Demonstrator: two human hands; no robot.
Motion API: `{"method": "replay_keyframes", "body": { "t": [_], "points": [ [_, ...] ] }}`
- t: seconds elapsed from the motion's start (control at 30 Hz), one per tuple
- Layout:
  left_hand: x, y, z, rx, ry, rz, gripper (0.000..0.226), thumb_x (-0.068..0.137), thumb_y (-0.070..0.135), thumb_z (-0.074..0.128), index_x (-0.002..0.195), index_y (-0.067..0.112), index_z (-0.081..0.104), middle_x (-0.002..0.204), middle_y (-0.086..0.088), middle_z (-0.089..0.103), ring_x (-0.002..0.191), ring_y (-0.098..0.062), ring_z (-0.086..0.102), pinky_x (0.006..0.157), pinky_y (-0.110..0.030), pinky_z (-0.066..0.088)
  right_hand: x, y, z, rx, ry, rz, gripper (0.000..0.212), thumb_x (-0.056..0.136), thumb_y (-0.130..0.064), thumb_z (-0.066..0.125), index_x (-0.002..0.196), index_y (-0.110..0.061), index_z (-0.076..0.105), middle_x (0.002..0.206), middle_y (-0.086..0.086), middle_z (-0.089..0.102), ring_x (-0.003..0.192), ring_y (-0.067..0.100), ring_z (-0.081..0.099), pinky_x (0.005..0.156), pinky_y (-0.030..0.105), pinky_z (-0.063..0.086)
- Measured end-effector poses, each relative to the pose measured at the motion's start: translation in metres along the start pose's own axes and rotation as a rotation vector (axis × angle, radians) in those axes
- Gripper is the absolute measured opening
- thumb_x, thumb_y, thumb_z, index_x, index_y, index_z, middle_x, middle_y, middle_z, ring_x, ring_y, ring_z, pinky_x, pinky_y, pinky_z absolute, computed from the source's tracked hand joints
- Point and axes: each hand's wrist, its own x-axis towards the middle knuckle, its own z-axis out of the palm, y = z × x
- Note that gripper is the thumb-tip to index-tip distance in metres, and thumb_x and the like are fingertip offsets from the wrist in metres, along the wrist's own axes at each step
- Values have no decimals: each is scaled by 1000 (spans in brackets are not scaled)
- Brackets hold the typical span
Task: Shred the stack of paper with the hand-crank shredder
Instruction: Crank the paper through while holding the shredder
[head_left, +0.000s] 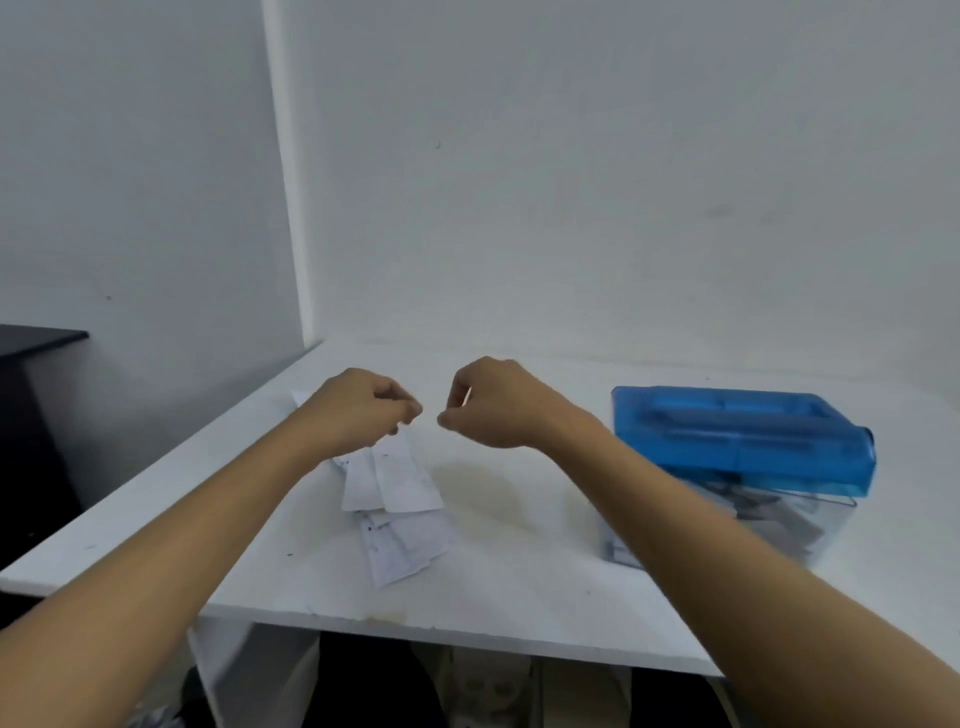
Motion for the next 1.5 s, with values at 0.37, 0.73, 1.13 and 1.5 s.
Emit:
{"method": "replay_keyframes", "body": {
  "t": [0.37, 0.73, 1.13, 1.5],
  "points": [
    [-12, -73, 17, 292, -2, -282, 40, 91, 50, 65, 70, 24, 44, 77, 1, 51, 72, -19, 51, 57, -28, 35, 13, 11, 89, 181, -131, 245, 56, 89, -39, 71, 130, -5, 54, 131, 9, 59, 117, 25, 59, 96, 35, 49],
    [-20, -68, 16, -105, 47, -242, 29, 99, 29, 63, 78, 9, 65, 70, 2, 60, 65, -14, 53, 55, -26, 35, 19, 18, 93, 739, -107, 370, 13, 91, -8, 68, 98, 2, 72, 112, 26, 70, 77, 24, 61, 57, 29, 46],
    [-21, -58, 22, -459, 0, -315, 18, 98, 21, 68, 98, 5, 74, 82, -9, 78, 68, -22, 73, 55, -28, 58, 21, 15, 96, 885, -99, 362, 10, 96, -13, 63, 102, -6, 66, 96, 14, 68, 77, 28, 62, 59, 30, 48],
    [-24, -39, 12, -587, 32, -134, 23, 104, 26, 57, 105, 13, 76, 101, -7, 78, 89, -22, 75, 74, -32, 58, 18, 7, 70, 926, -86, 270, 33, 94, -33, 61, 110, -5, 71, 94, 2, 70, 78, 17, 60, 68, 28, 40]
  ]
}}
